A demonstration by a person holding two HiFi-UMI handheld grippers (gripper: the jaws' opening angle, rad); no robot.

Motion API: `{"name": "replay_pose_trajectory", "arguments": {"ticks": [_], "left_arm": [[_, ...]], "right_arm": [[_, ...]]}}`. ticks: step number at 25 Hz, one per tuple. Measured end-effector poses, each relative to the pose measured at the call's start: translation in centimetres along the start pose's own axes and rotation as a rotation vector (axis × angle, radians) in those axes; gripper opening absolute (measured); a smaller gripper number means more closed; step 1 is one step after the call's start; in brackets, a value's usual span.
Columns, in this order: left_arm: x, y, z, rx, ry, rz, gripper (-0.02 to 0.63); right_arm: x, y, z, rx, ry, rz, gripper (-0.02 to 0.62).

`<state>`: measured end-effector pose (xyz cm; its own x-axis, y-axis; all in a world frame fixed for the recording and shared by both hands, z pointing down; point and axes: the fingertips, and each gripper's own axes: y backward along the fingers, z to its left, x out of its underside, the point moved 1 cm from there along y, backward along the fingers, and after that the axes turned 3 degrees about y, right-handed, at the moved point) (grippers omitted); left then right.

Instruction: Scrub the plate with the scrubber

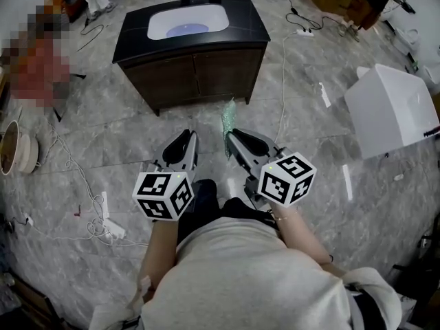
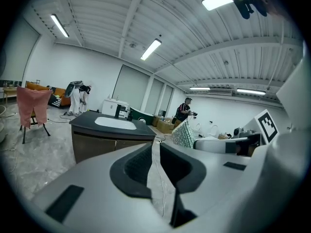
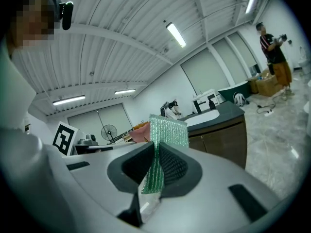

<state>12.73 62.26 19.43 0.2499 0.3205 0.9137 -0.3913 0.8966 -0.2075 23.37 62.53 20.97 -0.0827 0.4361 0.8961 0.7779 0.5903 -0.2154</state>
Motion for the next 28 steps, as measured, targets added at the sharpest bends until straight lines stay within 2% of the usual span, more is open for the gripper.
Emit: {"name": "replay_pose_trajectory", "arguments": {"ticks": [4, 7, 13, 28], "left_arm": [[-0.5, -1.1, 0.7, 0.005, -0.010, -0.002, 0.046], [-0.5, -2.4, 1.8, 0.001, -0.025, 0.014, 0.114], [-1.8, -6.8, 5.7, 0.009, -0.024, 0.029, 0.115], [-11.4, -18.6, 18.5, 0.048, -0.035, 0.012, 0.115]], "right_arm": [[-0.7, -1.2, -1.1, 0.002, -0.007, -0.008, 0.052], [-1.2, -2.6, -1.9, 0.004, -0.010, -0.013, 0.052], [-3.0, -7.2, -4.9, 0.018, -0.017, -0.031, 0.052], [-10.3, -22.8, -10.2, 0.045, -0.001, -0.065, 0.051]]}}
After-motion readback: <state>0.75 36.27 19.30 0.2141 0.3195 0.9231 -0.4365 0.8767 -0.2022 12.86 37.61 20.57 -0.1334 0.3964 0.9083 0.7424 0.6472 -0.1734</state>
